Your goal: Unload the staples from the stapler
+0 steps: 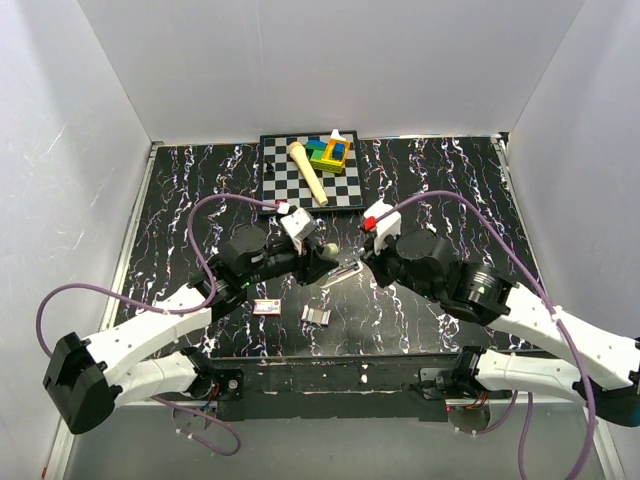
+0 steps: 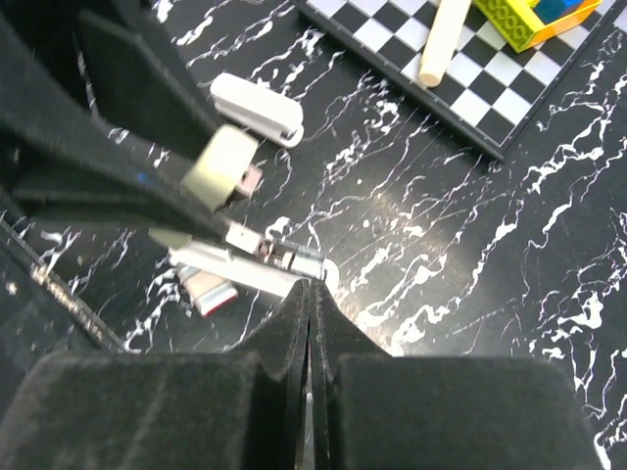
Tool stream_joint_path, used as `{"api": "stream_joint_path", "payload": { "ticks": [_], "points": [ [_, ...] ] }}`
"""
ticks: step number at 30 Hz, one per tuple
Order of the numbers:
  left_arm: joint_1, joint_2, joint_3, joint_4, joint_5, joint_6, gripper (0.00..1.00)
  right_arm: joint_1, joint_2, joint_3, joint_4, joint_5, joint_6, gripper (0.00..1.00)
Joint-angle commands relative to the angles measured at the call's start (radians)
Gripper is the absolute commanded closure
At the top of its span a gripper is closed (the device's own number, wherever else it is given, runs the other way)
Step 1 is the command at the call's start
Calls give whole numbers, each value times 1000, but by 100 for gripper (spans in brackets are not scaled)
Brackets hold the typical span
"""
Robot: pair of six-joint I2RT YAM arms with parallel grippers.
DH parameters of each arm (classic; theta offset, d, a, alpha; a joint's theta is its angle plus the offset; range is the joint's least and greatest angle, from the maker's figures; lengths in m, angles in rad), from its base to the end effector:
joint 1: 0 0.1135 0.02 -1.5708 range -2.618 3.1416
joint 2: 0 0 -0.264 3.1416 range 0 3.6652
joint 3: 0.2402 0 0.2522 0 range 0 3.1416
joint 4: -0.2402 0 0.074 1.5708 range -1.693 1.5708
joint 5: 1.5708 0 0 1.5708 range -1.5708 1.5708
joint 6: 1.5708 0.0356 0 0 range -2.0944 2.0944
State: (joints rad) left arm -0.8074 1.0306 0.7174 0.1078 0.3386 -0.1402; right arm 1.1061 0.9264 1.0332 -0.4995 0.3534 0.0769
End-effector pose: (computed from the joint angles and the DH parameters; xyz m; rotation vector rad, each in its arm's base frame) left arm 0.1581 -0.1823 0.2996 0.8509 1.6680 -0.9702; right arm 0.0997 0.1713 0.3692 -0.7570 1.8115 0.4374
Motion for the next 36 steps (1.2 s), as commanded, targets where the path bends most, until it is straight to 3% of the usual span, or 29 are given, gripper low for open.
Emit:
{"api": "stream_joint_path", "payload": {
  "ticks": [1,6,12,36],
  "points": [
    [-1,32,42,113,-44,-53,100,-83,32,-28,209,-20,-19,99],
    [1,86,59,145,-73,-90,100,-238,48,-131,374,-187,1,99],
    [1,141,70,171,-93,-130,100,-305,92,-197,489,-295,-9,99],
    [5,273,128,242,-265,-194,100,-322,249,-412,743,-409,124,99]
  ]
}}
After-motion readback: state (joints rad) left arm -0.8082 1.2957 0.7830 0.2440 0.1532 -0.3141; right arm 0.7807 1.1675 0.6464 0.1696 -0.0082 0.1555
